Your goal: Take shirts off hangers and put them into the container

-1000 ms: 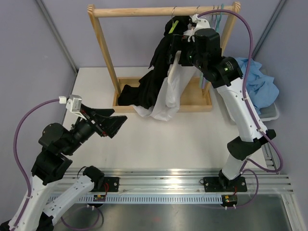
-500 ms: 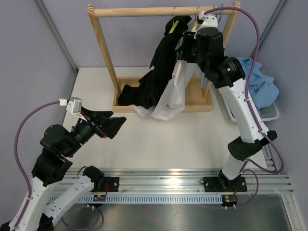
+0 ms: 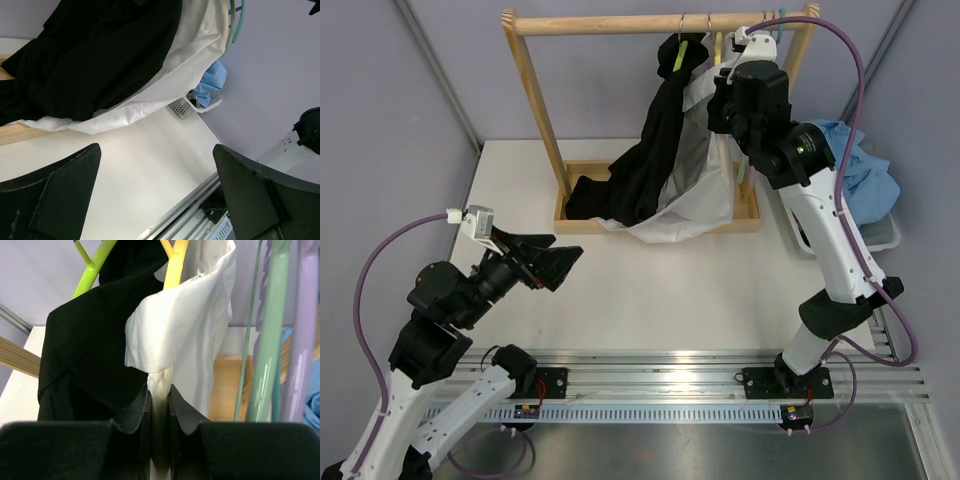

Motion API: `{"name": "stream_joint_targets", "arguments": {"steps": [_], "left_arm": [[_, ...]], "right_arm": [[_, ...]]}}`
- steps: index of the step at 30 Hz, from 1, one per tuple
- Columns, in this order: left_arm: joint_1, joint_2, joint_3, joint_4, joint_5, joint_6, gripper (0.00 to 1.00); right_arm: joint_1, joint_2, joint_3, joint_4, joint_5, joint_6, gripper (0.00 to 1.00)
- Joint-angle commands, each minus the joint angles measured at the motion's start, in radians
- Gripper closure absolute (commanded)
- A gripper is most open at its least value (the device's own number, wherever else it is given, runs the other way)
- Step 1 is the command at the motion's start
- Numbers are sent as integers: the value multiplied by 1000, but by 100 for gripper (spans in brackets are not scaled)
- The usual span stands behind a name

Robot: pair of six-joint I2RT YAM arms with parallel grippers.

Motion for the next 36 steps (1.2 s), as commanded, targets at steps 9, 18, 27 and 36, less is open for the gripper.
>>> {"name": "stream_joint_targets", "arguments": {"steps": [9, 18, 27, 36], "left_arm": [[-3, -6, -25, 41, -12, -2, 1], [-3, 6, -33, 55, -7, -7, 1], [-3, -25, -30, 46, -16, -14, 1], [-3, -18, -57, 114, 37, -39, 1]], "right_arm": [[3, -408, -486, 662, -35, -193, 100], [3, -548, -671, 865, -90, -208, 100], [4, -494, -413, 329, -240, -21, 100], [3, -632, -443, -225, -587, 90, 100]]}}
